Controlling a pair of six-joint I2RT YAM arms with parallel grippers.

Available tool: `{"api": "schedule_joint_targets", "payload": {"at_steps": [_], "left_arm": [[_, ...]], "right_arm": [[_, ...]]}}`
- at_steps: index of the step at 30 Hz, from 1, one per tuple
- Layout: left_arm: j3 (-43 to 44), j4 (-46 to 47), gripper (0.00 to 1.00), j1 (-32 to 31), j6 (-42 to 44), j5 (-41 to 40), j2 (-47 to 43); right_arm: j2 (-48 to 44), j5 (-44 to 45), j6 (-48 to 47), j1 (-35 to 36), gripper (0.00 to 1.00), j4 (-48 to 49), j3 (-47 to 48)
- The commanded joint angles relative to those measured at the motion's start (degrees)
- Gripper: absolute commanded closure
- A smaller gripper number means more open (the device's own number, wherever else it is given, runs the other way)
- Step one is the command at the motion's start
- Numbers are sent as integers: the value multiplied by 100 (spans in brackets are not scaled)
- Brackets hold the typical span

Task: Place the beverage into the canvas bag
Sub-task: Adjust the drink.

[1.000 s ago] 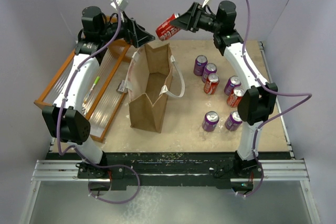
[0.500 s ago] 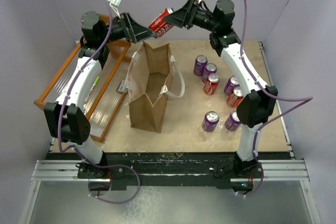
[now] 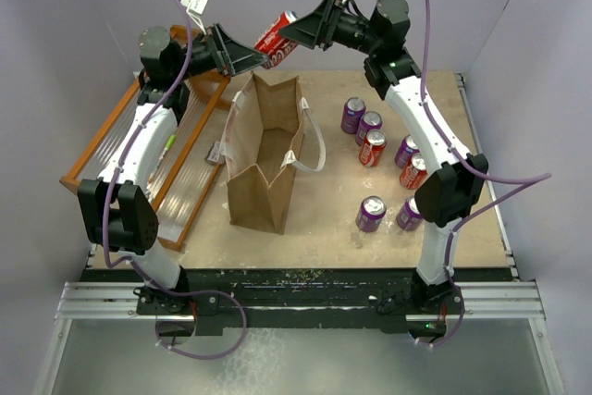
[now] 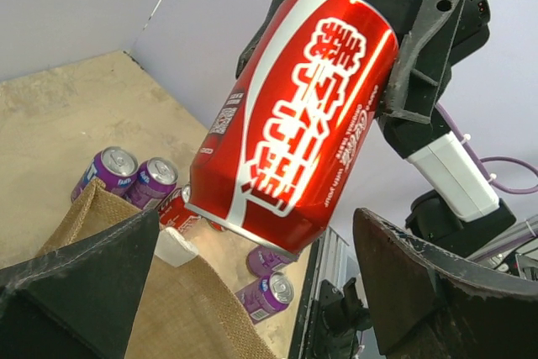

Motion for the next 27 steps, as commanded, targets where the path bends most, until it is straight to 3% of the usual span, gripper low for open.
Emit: {"api": "schedule_joint_targets", "payload": {"at_steps": [1, 15, 19, 24, 27], "left_arm": [[33, 632, 1, 28, -283, 104, -219], [107, 1521, 0, -71, -711, 459, -258], [114, 1585, 9, -152, -702, 594, -270], [76, 1521, 26, -155, -619, 578, -295], [122, 1512, 31, -156, -535, 565, -291]], "right_arm": [[-464, 157, 209, 128, 100, 727, 570], [-290, 266, 483, 249, 100, 1004, 603], [-235, 289, 543, 250, 100, 1028, 648], [-203, 291, 577, 245, 100, 1099, 632], [-201, 287, 592, 235, 100, 1139, 561]]}}
